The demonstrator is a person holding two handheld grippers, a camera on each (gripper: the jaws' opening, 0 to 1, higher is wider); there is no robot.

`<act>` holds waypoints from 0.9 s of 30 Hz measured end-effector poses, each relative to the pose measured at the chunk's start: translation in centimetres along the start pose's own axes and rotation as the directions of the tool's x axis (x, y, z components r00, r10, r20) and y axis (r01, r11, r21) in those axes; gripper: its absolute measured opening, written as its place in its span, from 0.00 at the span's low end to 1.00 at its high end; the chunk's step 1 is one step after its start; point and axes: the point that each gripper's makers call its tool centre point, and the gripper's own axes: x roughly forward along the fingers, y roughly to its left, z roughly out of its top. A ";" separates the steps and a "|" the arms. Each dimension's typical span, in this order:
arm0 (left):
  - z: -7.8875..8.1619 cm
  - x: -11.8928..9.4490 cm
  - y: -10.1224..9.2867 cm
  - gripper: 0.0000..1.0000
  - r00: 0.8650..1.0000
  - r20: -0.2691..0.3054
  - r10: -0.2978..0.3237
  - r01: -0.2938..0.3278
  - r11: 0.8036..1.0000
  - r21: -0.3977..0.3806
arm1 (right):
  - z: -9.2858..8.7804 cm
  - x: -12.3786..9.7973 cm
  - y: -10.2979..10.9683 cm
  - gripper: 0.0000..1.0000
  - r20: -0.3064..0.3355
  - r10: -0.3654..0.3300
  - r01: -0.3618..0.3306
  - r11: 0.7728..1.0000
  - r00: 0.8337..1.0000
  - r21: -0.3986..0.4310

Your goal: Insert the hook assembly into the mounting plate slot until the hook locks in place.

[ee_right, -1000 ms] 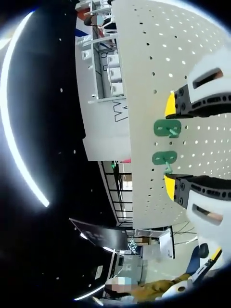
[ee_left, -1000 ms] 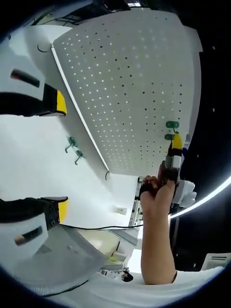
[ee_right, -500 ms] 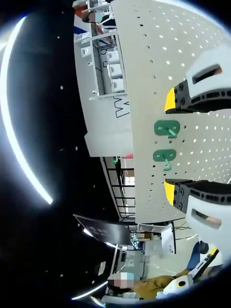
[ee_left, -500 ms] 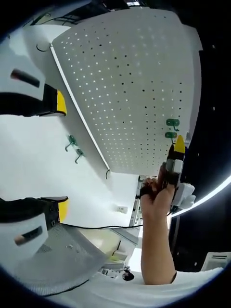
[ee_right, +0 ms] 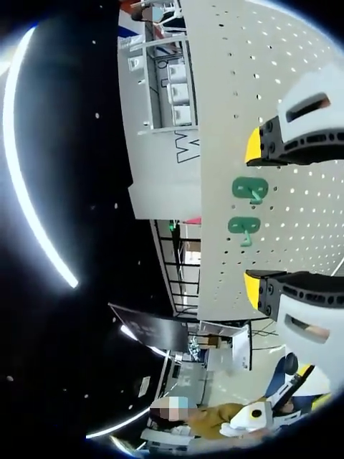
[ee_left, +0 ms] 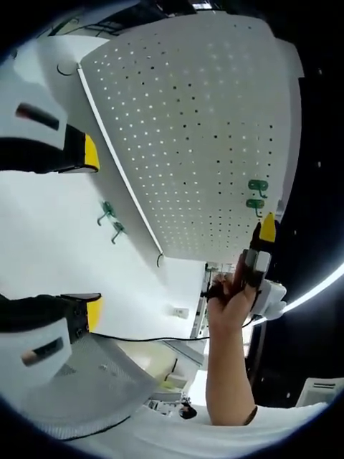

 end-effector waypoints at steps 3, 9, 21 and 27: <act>0.0 0.0 0.0 0.70 1.000 0.000 0.002 -0.002 1.000 0.000 | -0.5 -0.8 0.3 0.56 -0.012 0.021 -0.021 1.000 1.000 -0.001; -0.1 0.1 0.1 0.70 1.000 0.001 0.003 -0.003 1.000 -0.009 | -2.0 -2.3 0.9 0.56 -0.054 0.056 -0.056 0.998 0.997 -0.002; -0.6 0.2 0.0 0.70 1.000 -0.009 0.003 -0.003 1.000 -0.016 | -5.0 -6.0 1.9 0.58 -0.134 0.118 -0.114 0.993 0.984 0.039; -0.8 0.2 0.2 0.70 1.000 -0.012 0.008 -0.008 1.000 -0.009 | -6.1 -7.5 2.2 0.59 -0.156 0.132 -0.122 0.990 0.979 0.069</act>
